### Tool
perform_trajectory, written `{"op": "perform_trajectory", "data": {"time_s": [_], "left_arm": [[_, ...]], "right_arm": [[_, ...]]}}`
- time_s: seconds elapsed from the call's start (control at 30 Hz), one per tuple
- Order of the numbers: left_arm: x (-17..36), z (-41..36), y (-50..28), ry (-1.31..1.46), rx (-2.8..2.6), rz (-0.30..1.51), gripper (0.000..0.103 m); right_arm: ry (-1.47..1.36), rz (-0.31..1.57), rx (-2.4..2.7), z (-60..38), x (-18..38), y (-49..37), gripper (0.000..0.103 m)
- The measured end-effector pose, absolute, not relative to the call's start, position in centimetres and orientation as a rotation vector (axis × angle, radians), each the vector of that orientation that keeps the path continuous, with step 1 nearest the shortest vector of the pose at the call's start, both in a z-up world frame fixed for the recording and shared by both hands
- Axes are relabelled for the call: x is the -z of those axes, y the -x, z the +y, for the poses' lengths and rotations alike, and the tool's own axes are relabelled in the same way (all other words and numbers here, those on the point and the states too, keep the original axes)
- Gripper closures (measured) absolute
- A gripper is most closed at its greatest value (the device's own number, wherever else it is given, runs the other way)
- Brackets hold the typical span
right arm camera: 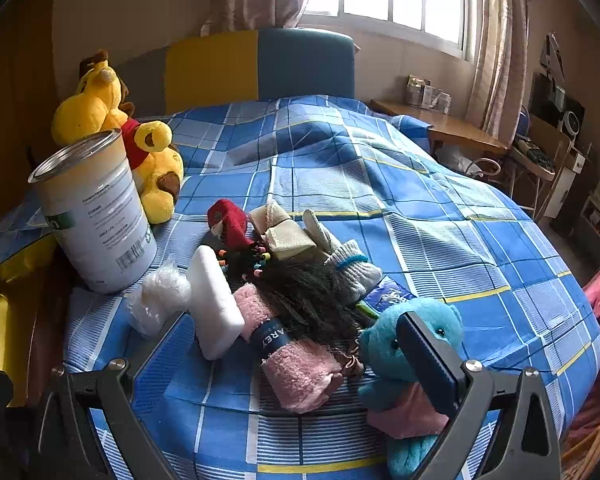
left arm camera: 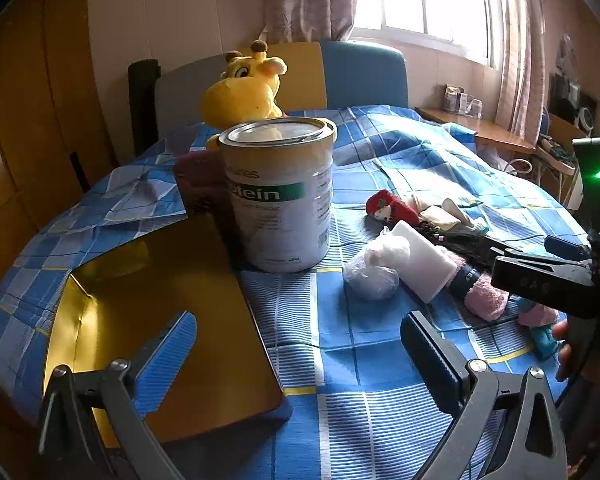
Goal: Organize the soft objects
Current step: 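Move the left gripper toward the white plastic bag on the pile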
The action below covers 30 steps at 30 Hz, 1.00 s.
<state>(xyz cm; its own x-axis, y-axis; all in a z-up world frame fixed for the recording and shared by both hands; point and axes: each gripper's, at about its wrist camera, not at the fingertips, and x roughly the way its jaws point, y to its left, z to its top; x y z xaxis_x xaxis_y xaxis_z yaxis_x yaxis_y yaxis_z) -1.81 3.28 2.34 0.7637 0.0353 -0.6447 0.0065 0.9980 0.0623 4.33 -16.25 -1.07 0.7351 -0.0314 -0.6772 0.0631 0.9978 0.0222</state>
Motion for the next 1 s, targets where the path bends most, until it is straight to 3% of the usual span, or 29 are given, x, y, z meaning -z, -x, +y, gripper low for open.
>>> {"op": "perform_trajectory", "data": {"time_s": [1.0], "left_arm": [[-1.6, 2.1, 1.2, -0.038, 0.081, 0.765, 0.000]], "right_arm": [[-0.176, 0.736, 0.078, -18.8, 0.7, -4.3, 0.000]]}}
